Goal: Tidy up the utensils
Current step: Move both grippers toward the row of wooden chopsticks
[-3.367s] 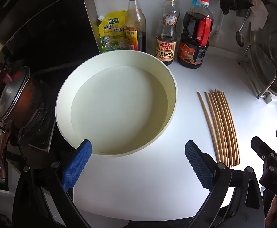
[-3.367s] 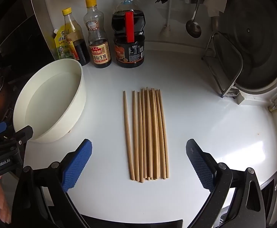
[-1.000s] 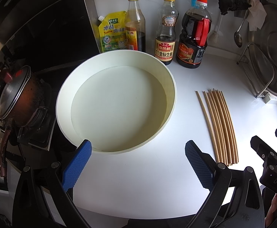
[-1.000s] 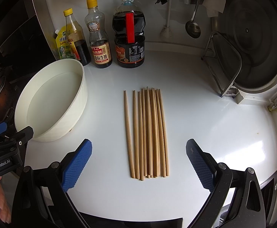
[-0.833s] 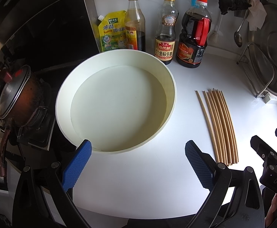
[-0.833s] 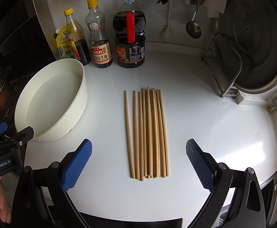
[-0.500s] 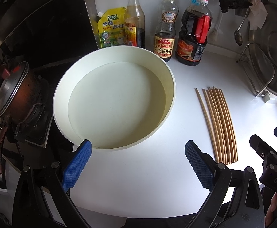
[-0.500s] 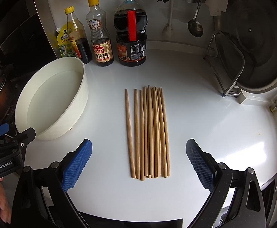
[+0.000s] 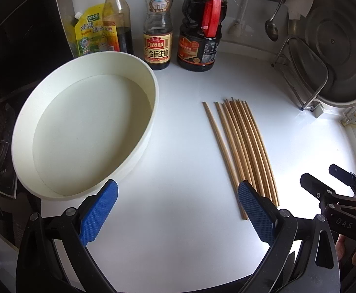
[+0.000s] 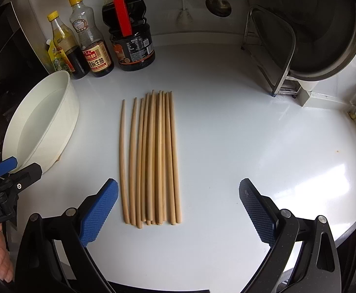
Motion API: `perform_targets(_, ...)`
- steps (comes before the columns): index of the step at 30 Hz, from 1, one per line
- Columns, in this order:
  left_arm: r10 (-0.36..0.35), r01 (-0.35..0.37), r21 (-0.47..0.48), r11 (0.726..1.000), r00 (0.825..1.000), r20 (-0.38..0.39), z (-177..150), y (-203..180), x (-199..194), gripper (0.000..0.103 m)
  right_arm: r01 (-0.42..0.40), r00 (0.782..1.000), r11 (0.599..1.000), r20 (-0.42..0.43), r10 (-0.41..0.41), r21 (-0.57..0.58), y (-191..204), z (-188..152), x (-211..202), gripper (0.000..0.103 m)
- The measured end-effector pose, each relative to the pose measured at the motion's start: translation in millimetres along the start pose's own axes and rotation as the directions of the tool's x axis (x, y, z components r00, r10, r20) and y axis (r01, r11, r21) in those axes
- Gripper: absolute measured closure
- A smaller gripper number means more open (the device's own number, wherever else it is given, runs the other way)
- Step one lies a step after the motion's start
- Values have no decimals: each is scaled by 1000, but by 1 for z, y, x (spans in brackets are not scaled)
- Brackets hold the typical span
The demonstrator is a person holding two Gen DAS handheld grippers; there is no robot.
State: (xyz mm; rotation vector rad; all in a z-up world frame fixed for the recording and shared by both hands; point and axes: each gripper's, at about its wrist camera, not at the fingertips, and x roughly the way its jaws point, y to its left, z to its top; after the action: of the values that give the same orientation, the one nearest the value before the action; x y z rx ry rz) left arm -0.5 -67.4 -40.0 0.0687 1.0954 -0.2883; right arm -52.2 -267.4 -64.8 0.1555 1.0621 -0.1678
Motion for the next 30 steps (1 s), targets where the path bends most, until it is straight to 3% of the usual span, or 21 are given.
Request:
perform_targets(11, 8, -8, -16, 1000, 1000, 4, 1, -34, 55, 6, -6, 1000, 999, 4, 6, -43, -31, 3, 64, 8)
perform_targets(16, 24, -27, -49, 998, 999, -44, -5, -36, 77, 6, 10, 1000, 998, 10, -9, -65, -33, 6, 83, 8)
perform_targets(30, 47, -53, -83, 995, 996, -71, -10, -39, 100, 6, 75, 997, 982, 14, -74, -171, -19, 2, 100, 9)
